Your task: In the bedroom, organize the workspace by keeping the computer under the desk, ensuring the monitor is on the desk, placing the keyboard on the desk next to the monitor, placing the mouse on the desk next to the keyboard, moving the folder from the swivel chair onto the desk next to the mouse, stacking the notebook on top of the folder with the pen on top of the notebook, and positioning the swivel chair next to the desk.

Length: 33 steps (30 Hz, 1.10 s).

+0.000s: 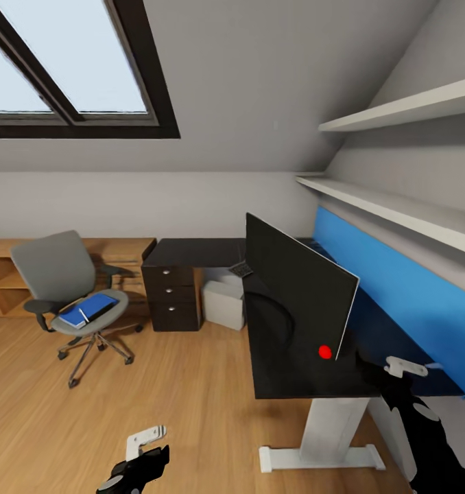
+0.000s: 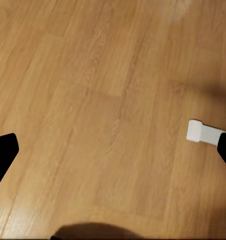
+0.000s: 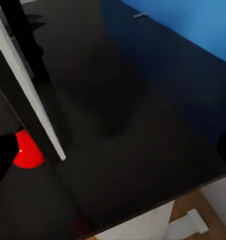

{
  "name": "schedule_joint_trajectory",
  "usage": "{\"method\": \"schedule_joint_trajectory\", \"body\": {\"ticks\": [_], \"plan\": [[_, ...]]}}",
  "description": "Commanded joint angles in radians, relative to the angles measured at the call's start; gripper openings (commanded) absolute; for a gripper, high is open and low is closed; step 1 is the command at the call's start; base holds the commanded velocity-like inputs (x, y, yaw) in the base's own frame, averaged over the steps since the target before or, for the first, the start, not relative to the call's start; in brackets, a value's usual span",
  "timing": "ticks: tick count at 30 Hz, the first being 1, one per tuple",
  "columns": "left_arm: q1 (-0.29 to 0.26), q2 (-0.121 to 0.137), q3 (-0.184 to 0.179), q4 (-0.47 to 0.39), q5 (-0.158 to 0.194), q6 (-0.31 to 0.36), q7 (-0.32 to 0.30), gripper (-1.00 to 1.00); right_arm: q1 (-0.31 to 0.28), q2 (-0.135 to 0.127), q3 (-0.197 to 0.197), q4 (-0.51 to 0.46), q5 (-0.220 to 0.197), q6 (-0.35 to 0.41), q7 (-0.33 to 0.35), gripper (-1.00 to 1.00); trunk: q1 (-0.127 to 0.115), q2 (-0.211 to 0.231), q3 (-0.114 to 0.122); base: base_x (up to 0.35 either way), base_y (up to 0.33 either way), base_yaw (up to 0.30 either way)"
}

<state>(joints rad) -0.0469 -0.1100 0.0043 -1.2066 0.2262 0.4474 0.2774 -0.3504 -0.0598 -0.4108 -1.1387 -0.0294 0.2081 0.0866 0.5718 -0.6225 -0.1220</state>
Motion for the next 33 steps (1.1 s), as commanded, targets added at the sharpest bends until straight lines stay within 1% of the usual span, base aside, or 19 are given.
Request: {"method": "schedule_joint_trajectory", "body": {"ticks": [1, 3, 8, 14, 18, 23, 33], "plan": [[-0.001, 0.0, 0.0, 0.007, 0.01, 0.002, 0.006, 1.0, -0.001, -0.006, -0.003, 0.005, -0.002, 0.003, 0.006, 1.0, 0.001, -0.001, -0.002, 0.323, -0.095, 0.0], [-0.001, 0.0, 0.0, 0.011, 0.01, -0.003, 0.006, 1.0, -0.001, -0.013, -0.003, 0.011, -0.002, 0.001, 0.005, 1.0, 0.001, -0.001, -0.002, 0.314, -0.126, 0.0], [-0.001, 0.0, 0.001, 0.017, 0.01, -0.034, 0.006, 1.0, -0.001, -0.044, -0.003, 0.025, -0.004, 0.0, 0.0, 1.0, 0.001, -0.001, -0.002, 0.242, -0.172, 0.0], [-0.001, 0.0, 0.003, 0.018, 0.011, -0.04, 0.006, 1.0, -0.002, -0.055, -0.003, 0.03, -0.004, 0.001, -0.005, 1.0, 0.001, -0.001, -0.002, 0.061, -0.05, 0.0], [-0.001, 0.001, 0.003, 0.018, 0.012, -0.041, 0.006, 1.0, -0.003, -0.071, -0.003, 0.033, -0.005, 0.001, -0.028, 1.0, 0.001, -0.001, -0.002, 0.037, -0.009, 0.0], [-0.001, 0.002, 0.003, 0.017, 0.012, -0.041, 0.006, 1.0, -0.004, -0.078, -0.003, 0.046, -0.005, 0.001, -0.046, 1.0, 0.001, -0.001, -0.002, 0.222, -0.002, 0.0], [-0.001, 0.001, 0.003, 0.016, 0.012, -0.041, 0.006, 1.0, -0.005, -0.08, -0.002, 0.067, -0.004, 0.001, -0.051, 1.0, 0.001, -0.001, -0.002, 0.316, 0.0, 0.0]]}}
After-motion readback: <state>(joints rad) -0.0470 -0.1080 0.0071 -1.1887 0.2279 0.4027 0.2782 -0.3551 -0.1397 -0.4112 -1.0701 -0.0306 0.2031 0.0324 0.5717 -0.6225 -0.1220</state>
